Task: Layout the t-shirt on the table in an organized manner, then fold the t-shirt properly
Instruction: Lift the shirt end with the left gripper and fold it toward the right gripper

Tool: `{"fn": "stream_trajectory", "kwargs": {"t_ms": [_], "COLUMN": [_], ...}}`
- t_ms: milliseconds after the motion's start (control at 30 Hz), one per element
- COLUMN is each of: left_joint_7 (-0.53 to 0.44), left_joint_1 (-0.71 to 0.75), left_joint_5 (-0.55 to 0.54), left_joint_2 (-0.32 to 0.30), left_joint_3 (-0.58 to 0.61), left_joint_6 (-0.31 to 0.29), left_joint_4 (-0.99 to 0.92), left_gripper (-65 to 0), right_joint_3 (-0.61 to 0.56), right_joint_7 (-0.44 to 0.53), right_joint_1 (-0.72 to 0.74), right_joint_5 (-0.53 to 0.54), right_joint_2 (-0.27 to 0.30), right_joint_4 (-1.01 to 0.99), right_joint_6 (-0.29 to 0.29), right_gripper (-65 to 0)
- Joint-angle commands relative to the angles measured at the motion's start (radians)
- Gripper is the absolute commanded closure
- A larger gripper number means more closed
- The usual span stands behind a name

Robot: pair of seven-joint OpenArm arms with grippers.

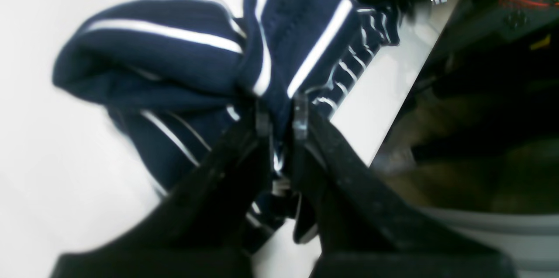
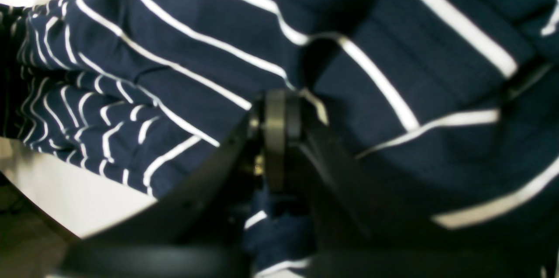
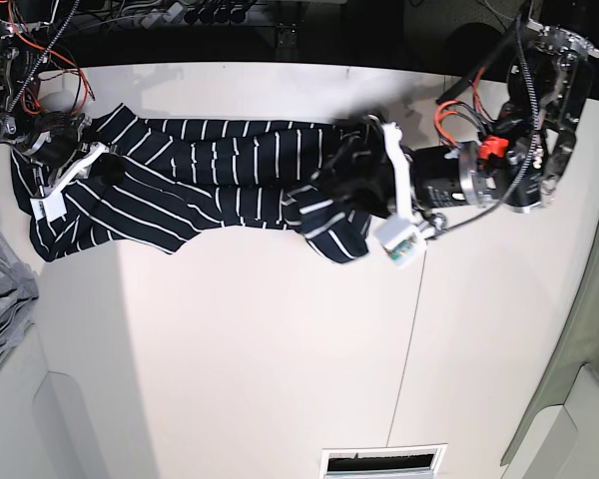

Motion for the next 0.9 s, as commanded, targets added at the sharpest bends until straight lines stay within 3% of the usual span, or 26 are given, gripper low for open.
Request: {"fn": "stream_trajectory", "kwargs": {"t_ms": [0, 200, 267, 433, 533, 567, 700, 767, 867], "left_joint_7": [-0.023, -0.124, -0.129, -0.128, -0.129, -0.129, -0.127, -0.121, -0.1], "left_joint_1": [-0.021, -0.089, -0.117, -0.152, -0.154, -0.154, -0.155, -0.155, -0.162], "left_joint_5": [-0.001, 0.15, 0.16, 0.159, 0.143, 0.126, 0.083, 0.068, 0.048], "left_joint_2": [0.019, 0.16, 0.196, 0.266, 0.28, 0.28, 0.286, 0.293, 0.292], "left_joint_3": [0.026, 0.153, 0.158, 0.16, 0.189, 0.204, 0.257, 0.264, 0.254], "left_joint_6": [0.005, 0.055, 0.075, 0.062, 0.039, 0.027, 0.017, 0.013, -0.022], "left_joint_4": [-0.003, -0.167, -0.229, -0.323, -0.329, -0.329, -0.329, -0.326, -0.309], "left_gripper": [0.0, 0.0, 0.0, 0.0, -27.3, -33.5, -35.9, -35.9, -35.9], "right_joint_3": [0.003, 0.003, 0.003, 0.003, 0.003, 0.003, 0.003, 0.003, 0.006], "right_joint_7": [0.008, 0.007, 0.007, 0.008, 0.008, 0.008, 0.008, 0.009, 0.008], "right_joint_1": [0.011, 0.01, 0.01, 0.011, 0.011, 0.011, 0.014, 0.021, 0.033], "right_joint_5": [0.007, 0.007, 0.008, 0.018, 0.023, 0.023, 0.023, 0.036, 0.076], "right_joint_2": [0.014, 0.014, 0.014, 0.014, 0.014, 0.014, 0.016, 0.021, 0.035], "right_joint_4": [0.011, 0.011, 0.011, 0.011, 0.011, 0.011, 0.011, 0.016, 0.035], "right_joint_6": [0.002, 0.002, 0.002, 0.002, 0.002, 0.002, 0.002, 0.002, 0.002], "right_gripper": [0.0, 0.0, 0.0, 0.0, 0.0, -1.3, -23.2, -27.5, -28.1]}}
